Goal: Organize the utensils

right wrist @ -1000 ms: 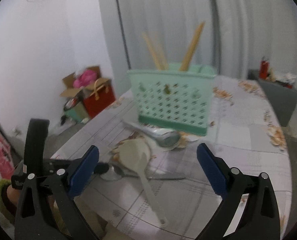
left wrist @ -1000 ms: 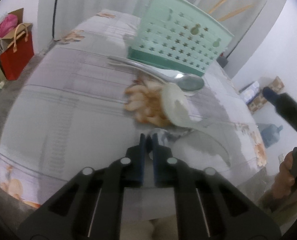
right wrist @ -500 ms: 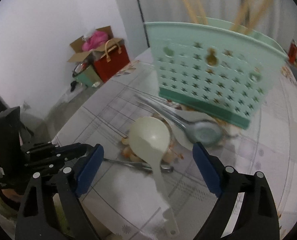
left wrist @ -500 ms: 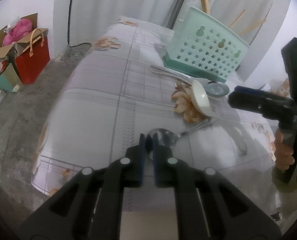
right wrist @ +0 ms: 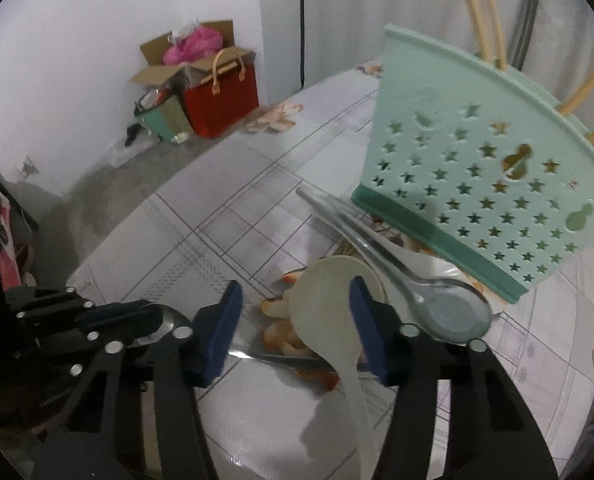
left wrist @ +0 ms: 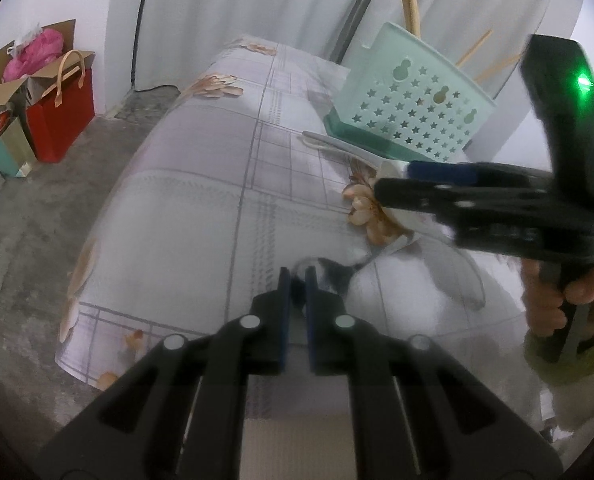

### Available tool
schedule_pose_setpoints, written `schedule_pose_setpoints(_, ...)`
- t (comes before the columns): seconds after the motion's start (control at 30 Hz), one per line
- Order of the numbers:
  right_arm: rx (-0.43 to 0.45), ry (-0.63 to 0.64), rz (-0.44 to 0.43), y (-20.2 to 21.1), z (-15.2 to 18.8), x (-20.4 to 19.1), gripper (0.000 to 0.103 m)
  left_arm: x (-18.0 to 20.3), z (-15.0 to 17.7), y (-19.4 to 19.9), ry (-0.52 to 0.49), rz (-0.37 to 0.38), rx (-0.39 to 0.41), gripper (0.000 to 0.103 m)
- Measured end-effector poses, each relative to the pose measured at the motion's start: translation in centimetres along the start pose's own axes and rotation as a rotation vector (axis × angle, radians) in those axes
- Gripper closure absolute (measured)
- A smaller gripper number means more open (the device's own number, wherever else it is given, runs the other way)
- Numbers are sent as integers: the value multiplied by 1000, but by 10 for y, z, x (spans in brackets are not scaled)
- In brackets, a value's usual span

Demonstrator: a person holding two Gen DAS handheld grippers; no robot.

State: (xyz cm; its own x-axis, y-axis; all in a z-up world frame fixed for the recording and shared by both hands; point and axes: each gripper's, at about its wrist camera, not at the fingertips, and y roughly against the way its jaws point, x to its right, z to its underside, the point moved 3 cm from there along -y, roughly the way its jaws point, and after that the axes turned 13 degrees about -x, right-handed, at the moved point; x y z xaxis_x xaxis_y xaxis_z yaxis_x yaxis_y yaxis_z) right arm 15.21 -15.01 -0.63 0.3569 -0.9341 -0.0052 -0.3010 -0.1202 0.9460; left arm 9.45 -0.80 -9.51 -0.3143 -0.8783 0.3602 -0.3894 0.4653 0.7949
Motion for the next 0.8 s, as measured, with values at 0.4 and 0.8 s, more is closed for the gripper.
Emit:
schedule_pose_setpoints(0.4,0,-78,21,-7,1,8,100,0,3,-1,2,14,12,97)
schedule_pose_setpoints(0.8,248,-209,-93,82,25,50,100,6,-8,32,-4,-1,104,103)
